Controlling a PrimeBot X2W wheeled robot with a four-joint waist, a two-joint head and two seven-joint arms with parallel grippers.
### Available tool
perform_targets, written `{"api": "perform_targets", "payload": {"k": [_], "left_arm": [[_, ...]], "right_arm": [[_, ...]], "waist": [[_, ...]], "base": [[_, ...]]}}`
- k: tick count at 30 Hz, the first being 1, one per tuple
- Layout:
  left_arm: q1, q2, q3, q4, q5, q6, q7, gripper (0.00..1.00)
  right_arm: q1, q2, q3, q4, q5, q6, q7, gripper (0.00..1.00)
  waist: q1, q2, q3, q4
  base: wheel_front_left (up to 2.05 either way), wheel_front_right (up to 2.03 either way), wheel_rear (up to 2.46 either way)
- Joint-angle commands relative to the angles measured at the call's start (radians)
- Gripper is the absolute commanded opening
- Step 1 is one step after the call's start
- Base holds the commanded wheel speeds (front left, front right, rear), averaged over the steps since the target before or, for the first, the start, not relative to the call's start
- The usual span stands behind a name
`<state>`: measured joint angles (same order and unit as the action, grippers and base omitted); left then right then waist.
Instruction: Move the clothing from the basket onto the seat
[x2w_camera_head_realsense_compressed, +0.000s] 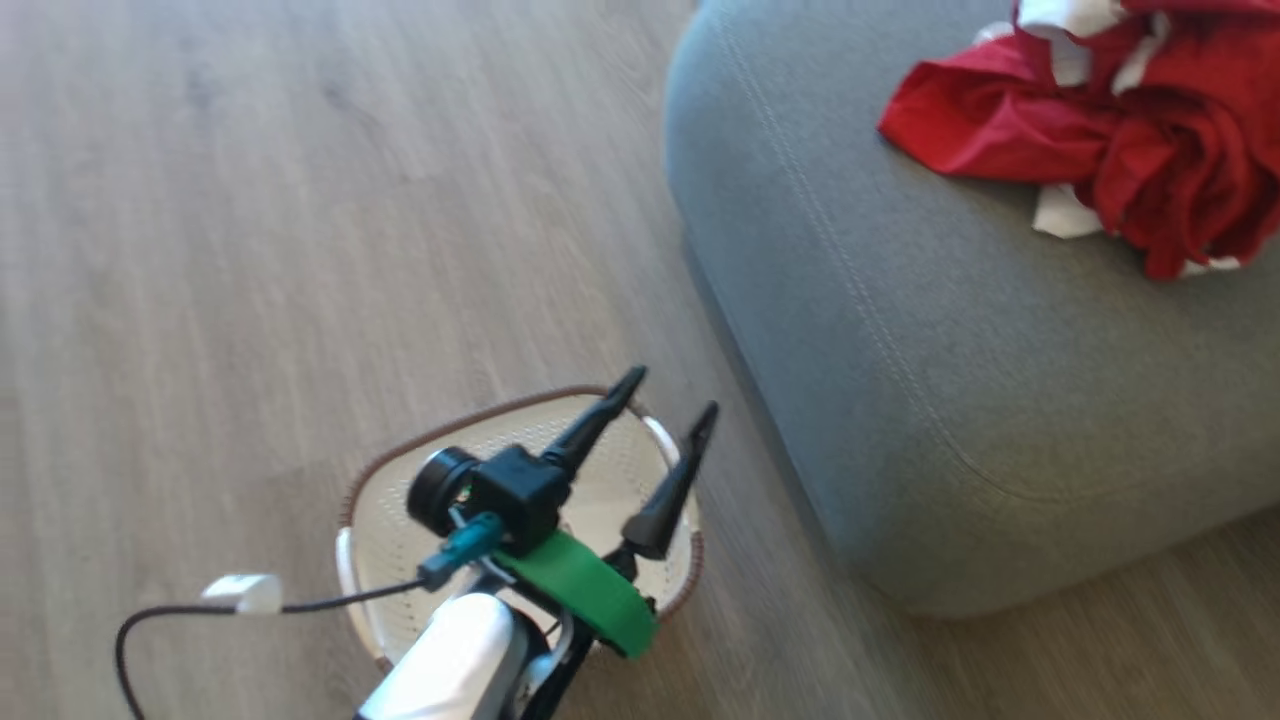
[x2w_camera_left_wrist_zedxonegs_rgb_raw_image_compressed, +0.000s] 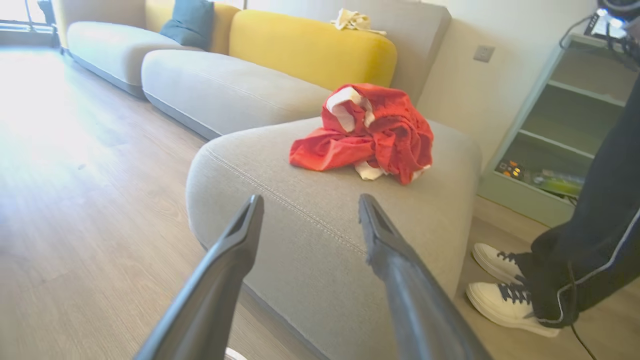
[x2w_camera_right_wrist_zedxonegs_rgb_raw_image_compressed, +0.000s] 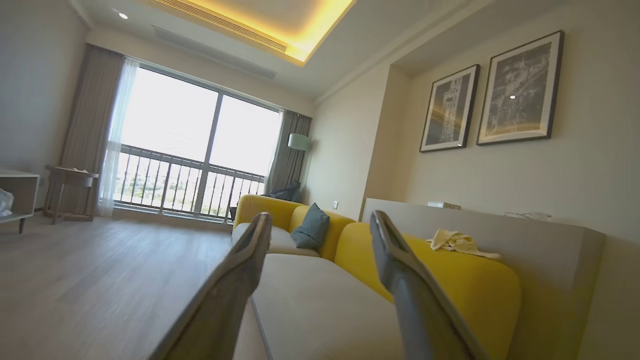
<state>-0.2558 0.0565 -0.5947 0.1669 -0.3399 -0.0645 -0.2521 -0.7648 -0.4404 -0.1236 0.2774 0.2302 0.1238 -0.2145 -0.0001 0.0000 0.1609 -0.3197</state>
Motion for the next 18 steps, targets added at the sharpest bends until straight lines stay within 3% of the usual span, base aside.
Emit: {"api": "perform_targets", "payload": {"k": [1,5,9,18], "left_arm": [[-0.008,-0.006,0.046,-0.044,-0.011,0.011,-0.01,1.0],[0.021,-0.006,0.102,-0.089,-0.029,0.048,-0.01,1.0],[0.051,-0.006,0.173,-0.115,-0.037,0.081,-0.01,1.0],[0.149,-0.006,0.346,-0.141,-0.007,0.129,-0.01,1.0]], "right_arm": [[0.019,0.006,0.005,-0.077,0.011,0.007,0.018,1.0],[0.171,0.065,-0.022,-0.292,0.036,0.007,0.069,1.0],[0.293,0.137,-0.019,-0.431,0.055,0.007,0.107,1.0],[0.481,0.267,0.013,-0.501,0.037,0.007,0.121,1.0]], "waist": [[0.0001,0.0,-0.038,0.044],[0.0001,0.0,-0.066,0.105],[0.0001,0.0,-0.089,0.169],[0.0001,0.0,-0.146,0.306]], "base": [[0.0,0.0,0.0],[0.0,0.0,0.0],[0.0,0.0,0.0],[0.0,0.0,0.0]]}}
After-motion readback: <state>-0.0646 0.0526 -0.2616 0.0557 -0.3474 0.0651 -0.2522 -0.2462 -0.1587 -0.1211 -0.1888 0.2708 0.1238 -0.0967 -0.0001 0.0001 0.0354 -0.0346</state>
